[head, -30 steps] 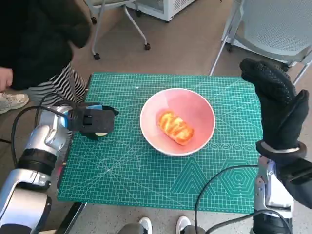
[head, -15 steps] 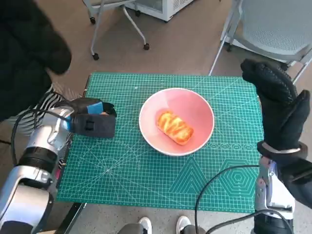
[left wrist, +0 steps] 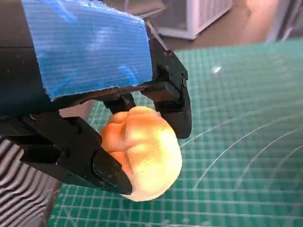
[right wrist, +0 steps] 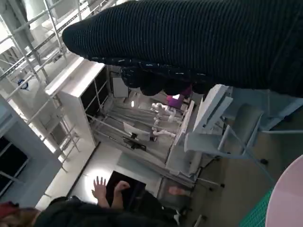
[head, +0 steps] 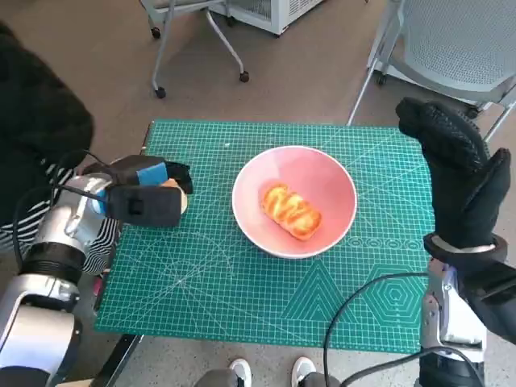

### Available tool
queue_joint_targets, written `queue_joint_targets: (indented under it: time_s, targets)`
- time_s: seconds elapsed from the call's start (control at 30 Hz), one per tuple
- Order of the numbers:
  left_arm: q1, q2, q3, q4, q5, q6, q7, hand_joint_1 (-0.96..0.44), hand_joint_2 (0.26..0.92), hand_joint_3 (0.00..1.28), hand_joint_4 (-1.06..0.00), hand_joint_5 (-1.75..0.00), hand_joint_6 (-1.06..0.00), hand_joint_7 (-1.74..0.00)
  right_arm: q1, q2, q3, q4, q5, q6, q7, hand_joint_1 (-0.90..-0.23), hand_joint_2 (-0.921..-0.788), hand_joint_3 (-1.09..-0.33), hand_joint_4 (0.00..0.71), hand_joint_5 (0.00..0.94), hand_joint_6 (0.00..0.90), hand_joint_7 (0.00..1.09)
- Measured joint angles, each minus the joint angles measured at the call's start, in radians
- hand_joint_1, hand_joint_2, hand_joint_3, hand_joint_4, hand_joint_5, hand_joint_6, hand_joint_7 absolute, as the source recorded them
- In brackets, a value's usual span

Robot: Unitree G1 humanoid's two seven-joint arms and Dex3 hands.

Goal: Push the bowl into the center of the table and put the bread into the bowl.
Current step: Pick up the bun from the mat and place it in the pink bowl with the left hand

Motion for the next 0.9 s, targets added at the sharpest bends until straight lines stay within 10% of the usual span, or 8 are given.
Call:
queue_joint_targets:
  time_s: [0.57, 0.9]
  targets:
    - [0.053, 0.016, 0.2, -0.635, -0.209, 0.094, -0.088, 0.0, 0.885, 0.0, -0.91, -0.86, -0.72, -1.13, -0.002, -0.002, -0.001, 0.0, 0.002, 0.005, 0.002, -0.682, -0.921, -0.762, 0.186, 0.001, 0.007, 0.59]
    - [0.033, -0.118, 0.163, -0.871, -0.198, 0.148, -0.086, 0.0, 0.886, 0.0, -0.89, -0.96, -0.72, -1.05, -0.002, -0.002, -0.001, -0.001, 0.003, 0.012, 0.008, -0.685, -0.921, -0.761, 0.187, 0.001, 0.007, 0.59]
